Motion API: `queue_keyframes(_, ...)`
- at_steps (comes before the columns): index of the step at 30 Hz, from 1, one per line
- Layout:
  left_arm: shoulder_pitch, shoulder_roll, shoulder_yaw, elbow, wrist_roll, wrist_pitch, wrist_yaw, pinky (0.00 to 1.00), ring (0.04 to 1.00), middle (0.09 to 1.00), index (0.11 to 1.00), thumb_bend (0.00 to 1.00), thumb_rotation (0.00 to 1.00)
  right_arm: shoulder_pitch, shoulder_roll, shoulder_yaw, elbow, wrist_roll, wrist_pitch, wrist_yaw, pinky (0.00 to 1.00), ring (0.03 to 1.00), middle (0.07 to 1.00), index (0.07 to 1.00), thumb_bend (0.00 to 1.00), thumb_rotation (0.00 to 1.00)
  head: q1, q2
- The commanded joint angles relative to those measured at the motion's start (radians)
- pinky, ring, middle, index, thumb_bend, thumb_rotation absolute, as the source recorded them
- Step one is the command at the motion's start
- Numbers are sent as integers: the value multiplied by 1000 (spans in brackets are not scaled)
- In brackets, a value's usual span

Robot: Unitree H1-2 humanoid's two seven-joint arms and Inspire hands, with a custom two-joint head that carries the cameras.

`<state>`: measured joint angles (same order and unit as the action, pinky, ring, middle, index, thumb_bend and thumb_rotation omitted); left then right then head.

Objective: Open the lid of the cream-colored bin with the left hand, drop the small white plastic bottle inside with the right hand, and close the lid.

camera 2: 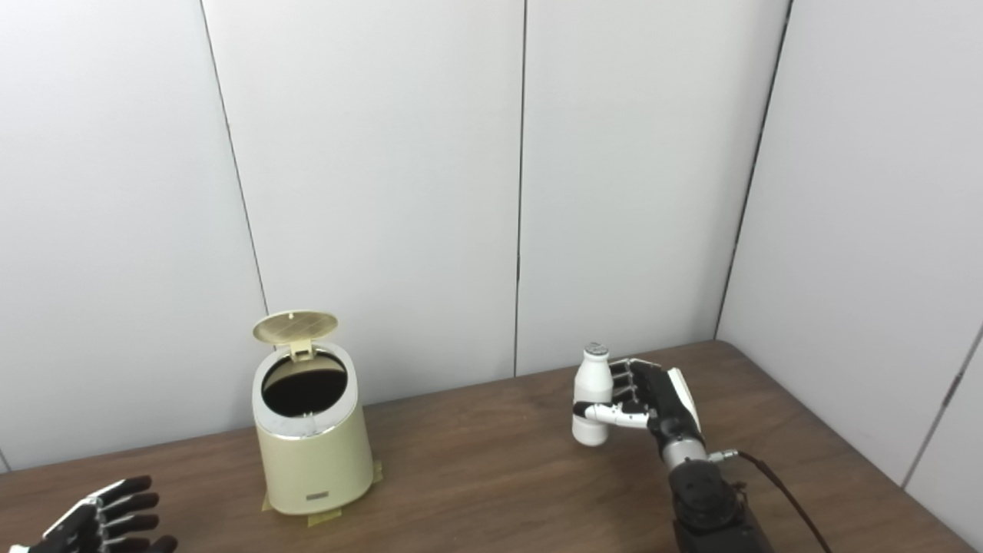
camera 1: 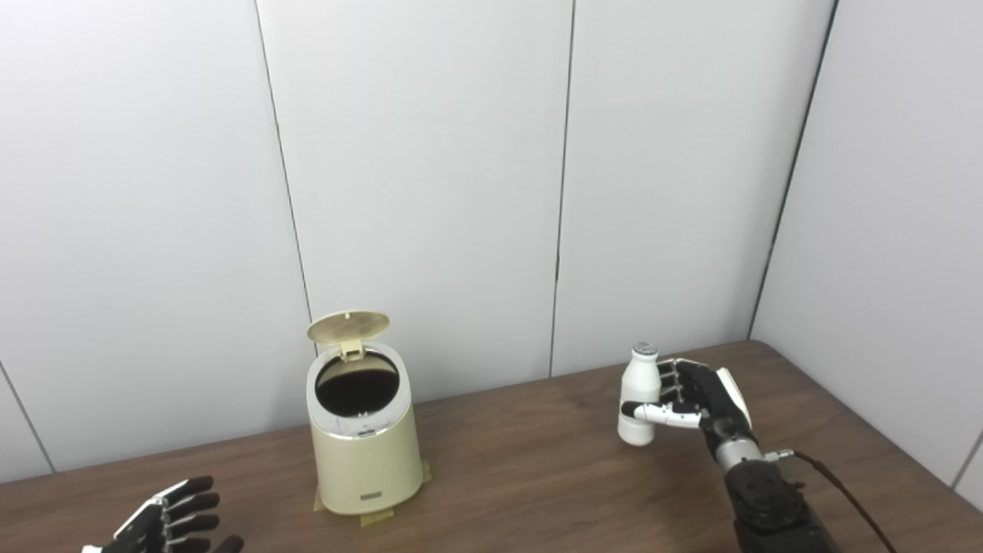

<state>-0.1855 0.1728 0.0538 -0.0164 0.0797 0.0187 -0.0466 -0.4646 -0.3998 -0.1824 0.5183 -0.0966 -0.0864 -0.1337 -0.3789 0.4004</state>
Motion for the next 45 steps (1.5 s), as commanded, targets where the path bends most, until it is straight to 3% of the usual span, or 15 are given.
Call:
queue_keyframes(1, -32, 4, -1, -11, -12, -34, -2, 628, 688, 733, 772, 583, 0, -36, -23, 14, -104, -46, -57, -29, 342, 376, 480, 549, 510, 0, 11, 0)
queue_keyframes(5, -36, 3, -5, 13, -7, -64, 2, 653, 689, 729, 763, 592, 0, -37, -1, 45, -237, -40, -69, 10, 344, 395, 490, 524, 514, 0, 33, -1)
queue_keyframes(11, -42, -5, -15, 48, 7, -93, 14, 656, 675, 710, 748, 620, 0, -77, 38, 115, -433, -89, 41, 66, 330, 387, 482, 539, 513, 0, 92, -4)
queue_keyframes(14, -42, -16, -18, 60, 9, -99, 22, 657, 668, 702, 739, 641, 0, -116, 60, 158, -471, -119, 61, 88, 330, 395, 483, 537, 514, 0, 127, -6)
queue_keyframes(23, -34, -62, -34, 55, 26, -75, 33, 643, 674, 715, 747, 683, 59, -196, 150, 188, -429, -95, 58, 115, 340, 415, 495, 510, 518, 0, 309, 3)
queue_keyframes(27, -38, -81, -46, 70, 29, -98, 35, 624, 667, 708, 749, 690, 45, -208, 184, 200, -417, -98, 55, 120, 326, 394, 497, 526, 515, 0, 364, 6)
queue_keyframes(33, -38, -100, -57, 68, 36, -82, 47, 603, 670, 705, 744, 733, 102, -227, 254, 204, -425, -58, 102, 130, 291, 380, 494, 537, 513, 0, 382, 11)
queue_keyframes(45, -39, -111, -68, 51, 39, -65, 52, 632, 679, 709, 753, 711, 76, -271, 326, 236, -359, -101, 125, 106, 316, 383, 483, 529, 515, 0, 398, 19)
